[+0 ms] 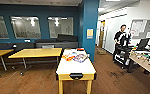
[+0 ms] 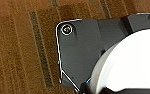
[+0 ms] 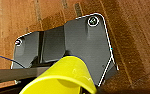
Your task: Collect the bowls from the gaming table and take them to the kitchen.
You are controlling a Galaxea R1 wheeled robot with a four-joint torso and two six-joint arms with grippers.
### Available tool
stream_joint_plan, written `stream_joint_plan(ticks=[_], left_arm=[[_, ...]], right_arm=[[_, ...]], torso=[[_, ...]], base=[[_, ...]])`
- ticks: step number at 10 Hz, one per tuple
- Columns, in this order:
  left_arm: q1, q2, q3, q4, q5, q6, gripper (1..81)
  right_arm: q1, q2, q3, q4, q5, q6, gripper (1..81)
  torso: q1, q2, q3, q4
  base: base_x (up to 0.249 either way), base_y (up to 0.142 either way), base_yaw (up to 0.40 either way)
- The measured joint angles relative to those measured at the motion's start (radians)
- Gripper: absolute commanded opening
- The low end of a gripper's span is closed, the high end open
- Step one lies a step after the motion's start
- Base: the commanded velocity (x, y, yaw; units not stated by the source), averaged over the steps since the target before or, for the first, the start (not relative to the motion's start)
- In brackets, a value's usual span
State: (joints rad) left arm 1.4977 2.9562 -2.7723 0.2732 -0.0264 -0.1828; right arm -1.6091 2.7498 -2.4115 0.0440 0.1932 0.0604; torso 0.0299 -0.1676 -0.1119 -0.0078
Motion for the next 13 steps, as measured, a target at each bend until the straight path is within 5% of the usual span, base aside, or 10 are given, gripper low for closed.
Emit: stream_joint_plan(ticks=[13], left_arm=[[0.008,0.025,-0.002,0.001,0.0,0.0,1.0]], right_arm=[[-0.006,0.003,0.0,0.0,0.001,0.0,1.0]], torso=[[0.0,0.0,0.0,0.0]], base=[[0.0,0.0,-0.389]])
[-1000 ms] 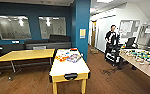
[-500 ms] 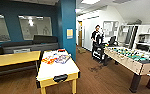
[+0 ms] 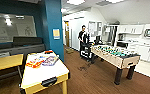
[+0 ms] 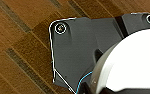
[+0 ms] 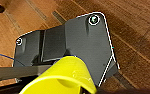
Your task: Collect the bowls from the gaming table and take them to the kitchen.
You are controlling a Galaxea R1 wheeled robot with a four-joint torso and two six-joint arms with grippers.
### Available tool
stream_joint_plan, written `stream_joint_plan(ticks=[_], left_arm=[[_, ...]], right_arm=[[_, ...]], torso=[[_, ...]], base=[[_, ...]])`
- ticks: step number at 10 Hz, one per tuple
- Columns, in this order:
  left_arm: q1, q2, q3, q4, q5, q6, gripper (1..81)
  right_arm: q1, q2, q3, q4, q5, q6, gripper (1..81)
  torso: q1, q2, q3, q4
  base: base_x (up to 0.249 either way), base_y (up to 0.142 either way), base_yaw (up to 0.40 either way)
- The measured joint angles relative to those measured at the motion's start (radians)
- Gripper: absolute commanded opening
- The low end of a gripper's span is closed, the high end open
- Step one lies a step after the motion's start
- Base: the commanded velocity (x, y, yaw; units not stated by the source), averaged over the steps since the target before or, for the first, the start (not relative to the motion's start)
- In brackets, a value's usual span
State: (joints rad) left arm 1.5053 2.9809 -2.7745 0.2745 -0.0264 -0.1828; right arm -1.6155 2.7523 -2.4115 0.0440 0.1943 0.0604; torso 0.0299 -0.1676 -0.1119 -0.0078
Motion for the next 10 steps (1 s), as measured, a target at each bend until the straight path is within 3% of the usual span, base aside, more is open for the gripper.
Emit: stream_joint_plan(ticks=[7,10], left_arm=[[0.0,0.07,-0.039,0.009,0.003,0.027,1.0],[0.0,0.055,-0.059,0.009,0.003,0.029,1.0]], right_arm=[[0.001,0.001,0.0,0.0,0.0,0.0,1.0],[0.001,-0.006,0.001,0.0,0.0,0.0,1.0]], torso=[[0.0,0.0,0.0,0.0],[0.0,0.0,0.0,0.0]], base=[[0.0,0.0,-0.392],[0.0,0.0,-0.392]])
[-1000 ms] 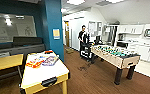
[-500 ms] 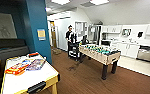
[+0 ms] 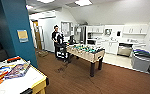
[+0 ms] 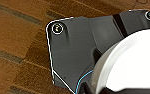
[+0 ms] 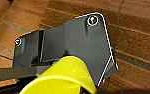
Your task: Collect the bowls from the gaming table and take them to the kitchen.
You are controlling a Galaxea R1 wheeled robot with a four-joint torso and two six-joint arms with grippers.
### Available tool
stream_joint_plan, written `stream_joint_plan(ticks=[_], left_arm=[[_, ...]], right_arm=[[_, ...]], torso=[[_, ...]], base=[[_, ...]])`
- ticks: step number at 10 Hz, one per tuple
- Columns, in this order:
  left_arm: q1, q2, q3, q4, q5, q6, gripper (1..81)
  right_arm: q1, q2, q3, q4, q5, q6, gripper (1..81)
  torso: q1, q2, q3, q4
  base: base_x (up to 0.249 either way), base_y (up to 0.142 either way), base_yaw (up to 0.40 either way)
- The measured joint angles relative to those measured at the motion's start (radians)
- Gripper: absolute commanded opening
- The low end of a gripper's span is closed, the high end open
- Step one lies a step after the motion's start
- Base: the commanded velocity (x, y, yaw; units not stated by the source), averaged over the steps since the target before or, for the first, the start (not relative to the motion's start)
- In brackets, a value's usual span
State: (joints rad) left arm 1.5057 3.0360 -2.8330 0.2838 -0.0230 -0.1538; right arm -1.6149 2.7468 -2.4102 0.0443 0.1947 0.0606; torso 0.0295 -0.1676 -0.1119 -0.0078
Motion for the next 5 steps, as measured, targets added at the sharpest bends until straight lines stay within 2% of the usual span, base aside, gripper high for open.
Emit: stream_joint_plan(ticks=[5], left_arm=[[0.003,-0.025,0.002,-0.001,-0.001,0.0,1.0]], right_arm=[[0.0,-0.106,0.081,0.001,0.023,0.007,1.0]], torso=[[0.0,0.0,0.0,0.0]], base=[[0.0,0.0,-0.392]])
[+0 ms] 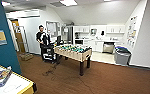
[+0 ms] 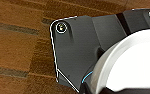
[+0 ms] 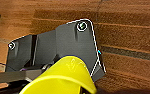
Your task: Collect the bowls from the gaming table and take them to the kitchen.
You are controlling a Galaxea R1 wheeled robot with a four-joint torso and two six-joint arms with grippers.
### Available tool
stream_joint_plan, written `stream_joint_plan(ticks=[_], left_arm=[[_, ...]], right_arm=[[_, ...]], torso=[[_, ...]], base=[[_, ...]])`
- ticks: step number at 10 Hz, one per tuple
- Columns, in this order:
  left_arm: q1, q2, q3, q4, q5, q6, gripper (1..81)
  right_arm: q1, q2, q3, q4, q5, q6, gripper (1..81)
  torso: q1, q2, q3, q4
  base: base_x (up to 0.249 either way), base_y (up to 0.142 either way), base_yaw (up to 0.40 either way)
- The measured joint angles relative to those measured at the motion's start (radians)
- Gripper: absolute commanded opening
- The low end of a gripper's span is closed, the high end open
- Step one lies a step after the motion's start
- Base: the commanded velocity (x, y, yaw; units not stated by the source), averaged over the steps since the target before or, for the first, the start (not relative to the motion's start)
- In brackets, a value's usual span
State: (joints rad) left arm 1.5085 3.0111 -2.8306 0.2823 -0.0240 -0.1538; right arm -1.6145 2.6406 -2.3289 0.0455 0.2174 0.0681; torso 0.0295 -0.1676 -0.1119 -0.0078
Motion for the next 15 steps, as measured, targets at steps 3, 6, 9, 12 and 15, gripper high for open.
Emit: stream_joint_plan(ticks=[3,6,9,12,15], left_arm=[[0.0,0.009,0.003,0.0,-0.002,0.0,1.0],[0.002,0.004,0.002,0.0,-0.002,0.0,1.0],[0.002,0.003,0.002,0.0,0.0,0.0,1.0],[-0.008,0.003,0.003,0.0,-0.005,0.0,1.0],[0.008,0.003,0.003,0.0,0.0,0.0,1.0]], right_arm=[[0.0,0.0,0.039,0.0,0.005,0.0,1.0],[-0.003,0.005,0.036,-0.001,0.008,0.0,1.0],[-0.001,0.011,0.035,-0.001,0.01,0.0,1.0],[-0.001,0.011,0.035,-0.001,0.004,0.0,1.0],[0.004,0.011,0.035,-0.001,0.009,-0.001,1.0]], torso=[[0.0,0.0,0.0,0.0],[0.0,0.0,0.0,0.0],[0.0,0.0,0.0,0.0],[0.0,0.0,0.0,0.0],[0.0,0.0,0.0,0.0]], base=[[0.0,0.0,-0.392],[0.0,0.0,-0.392],[0.0,0.0,-0.274],[-0.155,0.0,0.0],[0.0,0.0,0.0]])
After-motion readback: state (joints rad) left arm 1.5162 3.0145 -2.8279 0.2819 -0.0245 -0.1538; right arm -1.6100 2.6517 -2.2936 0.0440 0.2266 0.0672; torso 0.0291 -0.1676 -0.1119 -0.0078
